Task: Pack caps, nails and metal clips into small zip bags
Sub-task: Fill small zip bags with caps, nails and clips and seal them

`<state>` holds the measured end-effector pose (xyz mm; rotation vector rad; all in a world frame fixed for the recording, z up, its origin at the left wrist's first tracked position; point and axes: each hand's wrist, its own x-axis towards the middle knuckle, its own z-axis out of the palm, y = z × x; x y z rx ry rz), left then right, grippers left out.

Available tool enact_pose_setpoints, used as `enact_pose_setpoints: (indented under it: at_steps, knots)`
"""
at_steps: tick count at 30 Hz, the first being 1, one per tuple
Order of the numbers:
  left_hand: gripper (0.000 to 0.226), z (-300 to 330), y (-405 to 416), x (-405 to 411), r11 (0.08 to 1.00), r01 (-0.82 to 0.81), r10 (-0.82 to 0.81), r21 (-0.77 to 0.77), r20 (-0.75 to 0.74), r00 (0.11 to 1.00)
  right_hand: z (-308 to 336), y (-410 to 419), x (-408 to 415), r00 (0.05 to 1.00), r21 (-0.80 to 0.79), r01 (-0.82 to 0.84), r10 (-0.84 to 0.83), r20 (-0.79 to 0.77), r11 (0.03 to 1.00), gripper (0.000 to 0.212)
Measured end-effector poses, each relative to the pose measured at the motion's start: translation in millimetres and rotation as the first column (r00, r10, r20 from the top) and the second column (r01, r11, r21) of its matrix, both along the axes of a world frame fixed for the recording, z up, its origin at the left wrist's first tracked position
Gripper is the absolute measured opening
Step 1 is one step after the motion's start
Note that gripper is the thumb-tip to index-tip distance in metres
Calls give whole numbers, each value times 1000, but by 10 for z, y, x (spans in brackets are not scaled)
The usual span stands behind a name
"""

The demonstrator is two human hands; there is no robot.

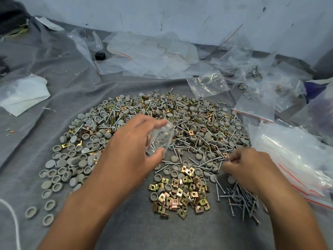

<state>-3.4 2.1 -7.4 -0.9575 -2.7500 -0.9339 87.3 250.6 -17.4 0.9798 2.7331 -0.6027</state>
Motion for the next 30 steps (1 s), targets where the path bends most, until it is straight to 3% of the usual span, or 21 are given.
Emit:
enact_pose_setpoints:
  at_steps: [2,5,7,9,11,14,19,23,26,30]
  knots:
    - [63,-3,8,2,1000,-6,6,9,25,1000,15,-32,-5,975,-111,-64,38,-221,992,17]
    - [62,-4,25,12,1000,-6,6,19,42,999,84,-286,-63,784,-314,-316,60,-618,895,11]
    - [62,-2,29,17,1000,-2,2,16,46,999,130,-517,-105,623,-336,-452,23,-782,827,7]
    - [61,2,35,20,1000,-2,1,16,45,999,141,-718,-162,515,-270,-505,35,-856,820,4]
    - [61,7,41,19,1000,3,-4,20,47,999,101,-854,-231,489,-153,-501,132,-862,852,9]
    - [58,10,43,13,999,11,-12,34,45,999,16,-911,-297,546,-25,-459,260,-797,888,15]
    - [57,19,30,25,999,10,-11,38,28,1000,-6,-808,-301,508,0,-420,235,-829,908,21]
    - [56,16,38,29,1000,15,-15,25,15,1000,-9,-839,-325,490,127,-414,338,-803,901,25]
    - [56,18,19,26,999,8,-8,37,8,1000,4,-769,-325,466,84,-404,284,-838,911,21]
    - [49,41,-5,25,996,15,-13,92,-26,1000,14,-639,-342,508,101,-442,341,-791,892,26]
